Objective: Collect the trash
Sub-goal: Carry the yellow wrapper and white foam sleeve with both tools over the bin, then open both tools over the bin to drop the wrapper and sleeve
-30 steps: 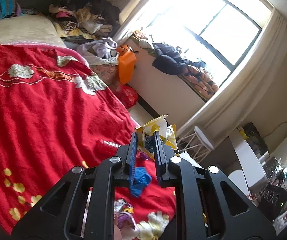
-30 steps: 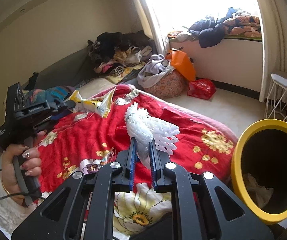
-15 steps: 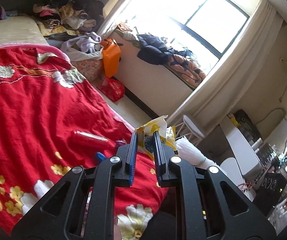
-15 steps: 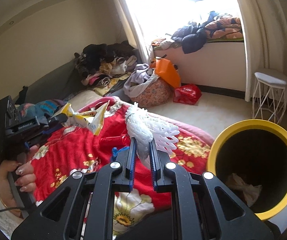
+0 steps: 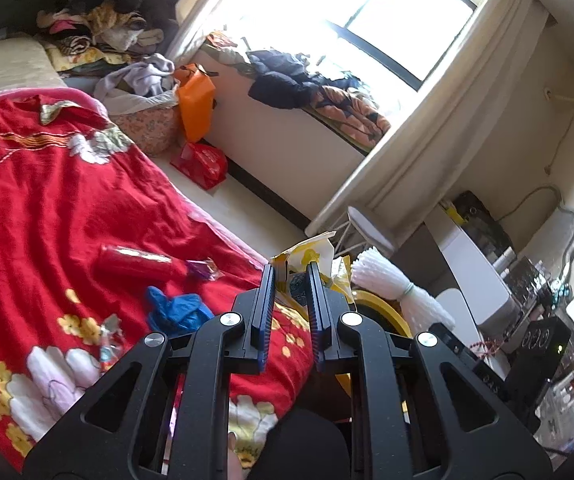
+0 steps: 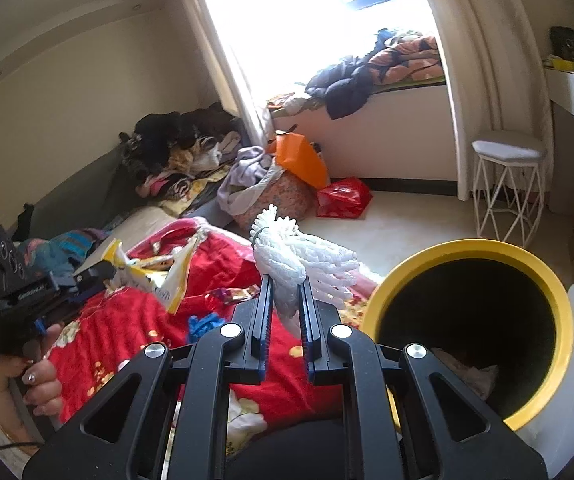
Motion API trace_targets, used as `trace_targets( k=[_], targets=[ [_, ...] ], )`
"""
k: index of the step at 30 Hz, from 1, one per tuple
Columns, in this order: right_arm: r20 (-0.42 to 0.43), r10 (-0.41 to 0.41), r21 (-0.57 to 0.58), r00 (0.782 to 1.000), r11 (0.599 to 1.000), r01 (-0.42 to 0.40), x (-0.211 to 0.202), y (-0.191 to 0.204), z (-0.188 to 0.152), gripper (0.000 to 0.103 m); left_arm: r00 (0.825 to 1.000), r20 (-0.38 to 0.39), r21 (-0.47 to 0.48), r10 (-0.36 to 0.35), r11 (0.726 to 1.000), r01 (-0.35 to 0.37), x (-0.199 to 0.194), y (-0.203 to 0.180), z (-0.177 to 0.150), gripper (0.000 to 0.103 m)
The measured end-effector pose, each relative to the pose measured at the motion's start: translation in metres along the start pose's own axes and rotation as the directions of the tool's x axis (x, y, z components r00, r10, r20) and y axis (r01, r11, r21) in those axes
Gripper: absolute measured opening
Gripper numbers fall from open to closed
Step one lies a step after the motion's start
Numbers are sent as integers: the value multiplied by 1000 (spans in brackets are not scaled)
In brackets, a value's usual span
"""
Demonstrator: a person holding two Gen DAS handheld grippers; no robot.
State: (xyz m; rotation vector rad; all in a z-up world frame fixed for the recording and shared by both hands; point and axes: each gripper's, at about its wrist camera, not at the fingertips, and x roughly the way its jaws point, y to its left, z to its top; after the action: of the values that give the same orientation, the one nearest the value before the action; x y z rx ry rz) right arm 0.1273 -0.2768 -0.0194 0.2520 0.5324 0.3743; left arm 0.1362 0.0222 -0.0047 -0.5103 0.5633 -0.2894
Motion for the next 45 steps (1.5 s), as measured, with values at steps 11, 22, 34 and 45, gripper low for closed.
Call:
trace_targets(
  k=[11,22,34,45],
  targets=[
    [12,-91,91,996,992,89,-10,-40,-1,12,998,-59,61,-27,998,31,26,-30,-18,11],
    [1,-175,153,985,973,173,-13,-75,-8,12,993,-110,109,-37,993,49,49,-55,-30,11],
    [-35,-266,218,963,939,267,-12,-113,-16,12,984,-174,175,-39,982,69,87,-88,-51,11],
    [-110,-307,269,945,907,325,-2,-144,-32,12,972,-234,246,-12,967,71,129,-111,-72,11]
  ],
)
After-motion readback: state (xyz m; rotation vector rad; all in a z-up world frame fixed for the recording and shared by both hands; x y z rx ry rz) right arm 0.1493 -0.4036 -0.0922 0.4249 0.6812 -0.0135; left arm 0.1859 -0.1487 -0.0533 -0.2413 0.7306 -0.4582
